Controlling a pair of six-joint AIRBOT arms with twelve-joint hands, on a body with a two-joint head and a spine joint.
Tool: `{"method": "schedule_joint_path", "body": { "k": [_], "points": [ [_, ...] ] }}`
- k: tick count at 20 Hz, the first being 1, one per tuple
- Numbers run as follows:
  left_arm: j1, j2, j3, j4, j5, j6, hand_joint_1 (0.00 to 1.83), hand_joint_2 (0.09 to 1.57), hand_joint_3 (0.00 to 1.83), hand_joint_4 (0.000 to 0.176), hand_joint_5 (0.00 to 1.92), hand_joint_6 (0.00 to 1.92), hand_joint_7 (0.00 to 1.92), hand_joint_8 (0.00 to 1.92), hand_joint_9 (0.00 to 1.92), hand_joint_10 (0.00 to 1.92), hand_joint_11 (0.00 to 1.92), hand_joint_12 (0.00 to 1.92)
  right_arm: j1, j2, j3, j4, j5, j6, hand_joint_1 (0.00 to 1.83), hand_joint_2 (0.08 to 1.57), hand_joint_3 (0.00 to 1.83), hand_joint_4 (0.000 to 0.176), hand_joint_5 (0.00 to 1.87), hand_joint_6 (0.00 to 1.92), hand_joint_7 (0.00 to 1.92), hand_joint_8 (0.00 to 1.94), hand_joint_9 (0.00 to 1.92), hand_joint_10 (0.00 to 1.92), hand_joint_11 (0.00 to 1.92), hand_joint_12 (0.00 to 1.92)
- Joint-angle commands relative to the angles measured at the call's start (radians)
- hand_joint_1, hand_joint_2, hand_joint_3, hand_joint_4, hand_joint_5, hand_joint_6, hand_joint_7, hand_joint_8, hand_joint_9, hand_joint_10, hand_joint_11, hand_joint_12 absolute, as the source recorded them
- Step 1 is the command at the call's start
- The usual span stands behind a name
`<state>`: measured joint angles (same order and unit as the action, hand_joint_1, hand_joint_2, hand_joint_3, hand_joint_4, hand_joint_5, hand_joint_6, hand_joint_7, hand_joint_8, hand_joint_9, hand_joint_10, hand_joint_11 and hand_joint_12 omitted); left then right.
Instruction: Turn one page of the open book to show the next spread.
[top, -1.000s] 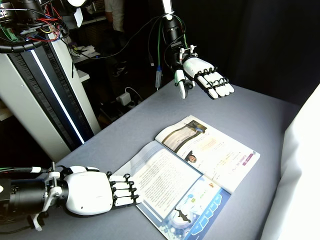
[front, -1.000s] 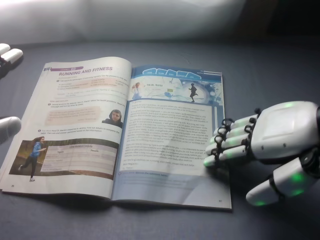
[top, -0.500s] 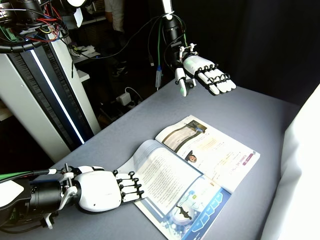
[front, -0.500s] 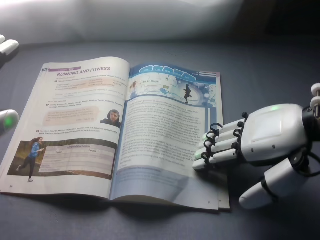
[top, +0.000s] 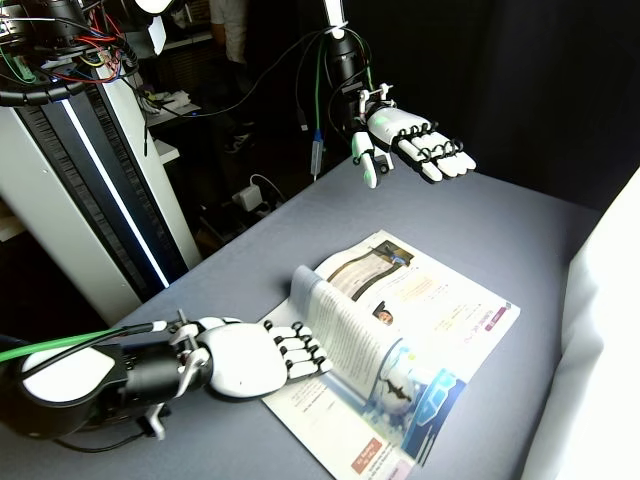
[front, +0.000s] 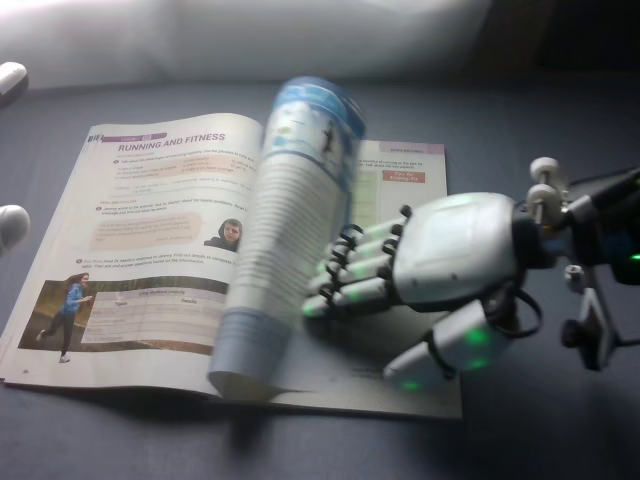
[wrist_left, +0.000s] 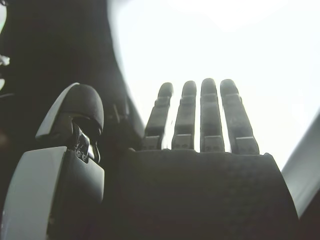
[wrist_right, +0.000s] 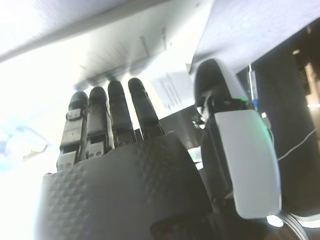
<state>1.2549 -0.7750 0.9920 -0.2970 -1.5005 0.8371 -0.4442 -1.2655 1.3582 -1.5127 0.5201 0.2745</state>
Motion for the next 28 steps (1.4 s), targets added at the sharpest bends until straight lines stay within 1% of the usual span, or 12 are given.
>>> {"method": "schedule_joint_path", "body": {
  "k": [1,7,8,10,15,17,22,23,24,25,26,28],
  "points": [
    [0.000,0.007,-0.001,-0.023,-0.134,0.001,0.00,1.39,0.00,0.022,0.00,0.00,0.00,0.00,0.00,0.00,0.00,0.00,0.020,-0.009,0.006,0.082,0.038,-0.027,0.00,1.28,0.00,0.000,0.03,0.01,0.00,0.00,0.00,0.00,0.00,0.00],
    [0.004,0.012,-0.003,-0.033,-0.157,0.005,0.00,1.36,0.00,0.021,0.01,0.00,0.00,0.00,0.00,0.00,0.03,0.01,0.081,-0.105,0.057,0.153,0.042,-0.147,0.00,1.26,0.00,0.000,0.08,0.02,0.00,0.00,0.00,0.00,0.00,0.00],
    [0.004,0.013,-0.003,-0.034,-0.160,0.006,0.00,1.35,0.00,0.041,0.02,0.00,0.00,0.00,0.00,0.00,0.01,0.01,0.089,-0.121,0.068,0.171,0.042,-0.166,0.00,1.27,0.00,0.000,0.08,0.02,0.00,0.00,0.00,0.00,0.00,0.00],
    [0.004,0.014,-0.003,-0.034,-0.166,0.006,0.00,1.34,0.00,0.043,0.02,0.00,0.00,0.00,0.00,0.00,0.00,0.01,0.107,-0.150,0.085,0.202,0.042,-0.210,0.00,1.27,0.00,0.000,0.09,0.02,0.00,0.00,0.00,0.00,0.00,0.00],
    [0.003,0.015,-0.003,-0.033,-0.181,0.007,0.00,1.35,0.00,0.034,0.02,0.00,0.00,0.00,0.00,0.00,0.00,0.00,0.123,-0.227,0.136,0.306,0.042,-0.317,0.00,1.27,0.00,0.000,0.09,0.02,0.01,0.00,0.00,0.00,0.00,0.00],
    [0.003,0.016,-0.003,-0.031,-0.198,0.007,0.00,1.35,0.00,0.051,0.02,0.00,0.00,0.00,0.00,0.00,0.00,0.00,0.128,-0.260,0.159,0.365,0.042,-0.370,0.00,1.27,0.00,0.000,0.00,0.00,0.00,0.00,0.00,0.00,0.00,0.00],
    [0.002,0.020,-0.006,-0.027,-0.228,0.013,0.00,1.34,0.00,0.044,0.08,0.02,0.00,0.00,0.00,0.00,0.00,0.00,0.162,-0.314,0.187,0.516,0.045,-0.509,0.00,1.25,0.00,0.003,0.00,0.00,0.00,0.00,0.00,0.00,0.00,0.00],
    [0.001,0.020,-0.006,-0.027,-0.229,0.014,0.00,1.34,0.00,0.047,0.08,0.02,0.00,0.00,0.00,0.00,0.00,0.00,0.170,-0.318,0.187,0.548,0.049,-0.541,0.00,1.27,0.00,0.004,0.00,0.00,0.00,0.00,0.00,0.00,0.00,0.00],
    [0.001,0.020,-0.007,-0.026,-0.229,0.015,0.00,1.32,0.00,0.067,0.08,0.02,0.00,0.00,0.00,0.00,0.00,0.00,0.180,-0.319,0.186,0.573,0.053,-0.561,0.00,1.30,0.01,0.000,0.00,0.00,0.00,0.00,0.00,0.00,0.00,0.00],
    [0.000,0.020,-0.007,-0.023,-0.229,0.018,0.00,1.34,0.00,0.050,0.08,0.01,0.00,0.00,0.00,0.00,0.00,0.00,0.188,-0.319,0.184,0.592,0.055,-0.579,0.00,1.31,0.02,0.000,0.00,0.00,0.00,0.00,0.00,0.00,0.00,0.00],
    [0.000,0.020,-0.008,-0.022,-0.229,0.021,0.00,1.36,0.01,0.015,0.07,0.01,0.00,0.00,0.00,0.00,0.00,0.00,0.204,-0.319,0.182,0.630,0.060,-0.618,0.00,1.31,0.01,0.000,0.00,0.00,0.00,0.00,0.00,0.00,0.00,0.00],
    [-0.002,0.019,-0.008,-0.016,-0.229,0.023,0.00,1.40,0.02,0.039,0.03,0.00,0.00,0.00,0.00,0.00,0.00,0.00,0.215,-0.318,0.184,0.693,0.071,-0.660,0.02,1.31,0.01,0.000,0.00,0.00,0.00,0.00,0.00,0.00,0.00,0.00]
  ]
}}
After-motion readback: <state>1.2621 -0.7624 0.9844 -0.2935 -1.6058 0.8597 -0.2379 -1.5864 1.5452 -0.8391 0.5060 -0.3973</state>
